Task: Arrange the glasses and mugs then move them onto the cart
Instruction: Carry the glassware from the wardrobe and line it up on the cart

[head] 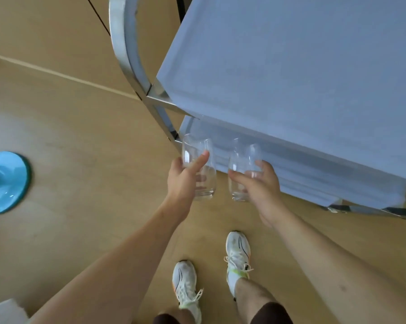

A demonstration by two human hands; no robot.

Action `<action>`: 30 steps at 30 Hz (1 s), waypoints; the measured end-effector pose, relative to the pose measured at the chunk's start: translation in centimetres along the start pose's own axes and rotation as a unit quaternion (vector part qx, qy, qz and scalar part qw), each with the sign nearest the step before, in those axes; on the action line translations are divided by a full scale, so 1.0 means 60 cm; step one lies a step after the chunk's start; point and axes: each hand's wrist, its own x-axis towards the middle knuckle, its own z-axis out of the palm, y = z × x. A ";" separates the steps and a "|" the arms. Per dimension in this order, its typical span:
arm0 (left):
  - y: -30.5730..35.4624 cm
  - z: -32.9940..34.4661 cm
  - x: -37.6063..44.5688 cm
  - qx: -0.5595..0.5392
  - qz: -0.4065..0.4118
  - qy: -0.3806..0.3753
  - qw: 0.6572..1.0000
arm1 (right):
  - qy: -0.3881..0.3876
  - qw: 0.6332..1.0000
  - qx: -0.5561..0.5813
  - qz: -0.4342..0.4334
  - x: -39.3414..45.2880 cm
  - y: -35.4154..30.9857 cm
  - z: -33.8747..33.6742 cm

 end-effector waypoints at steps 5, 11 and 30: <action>-0.020 0.015 0.094 -0.008 0.033 -0.028 0.999 | 0.003 0.999 -0.005 -0.045 0.088 0.014 0.016; -0.021 0.039 0.181 0.002 0.092 -0.047 0.995 | 0.048 0.993 -0.009 -0.108 0.177 0.020 0.032; 0.038 0.139 0.337 -0.042 0.368 -0.107 0.922 | 0.105 0.929 0.089 -0.345 0.338 0.012 0.012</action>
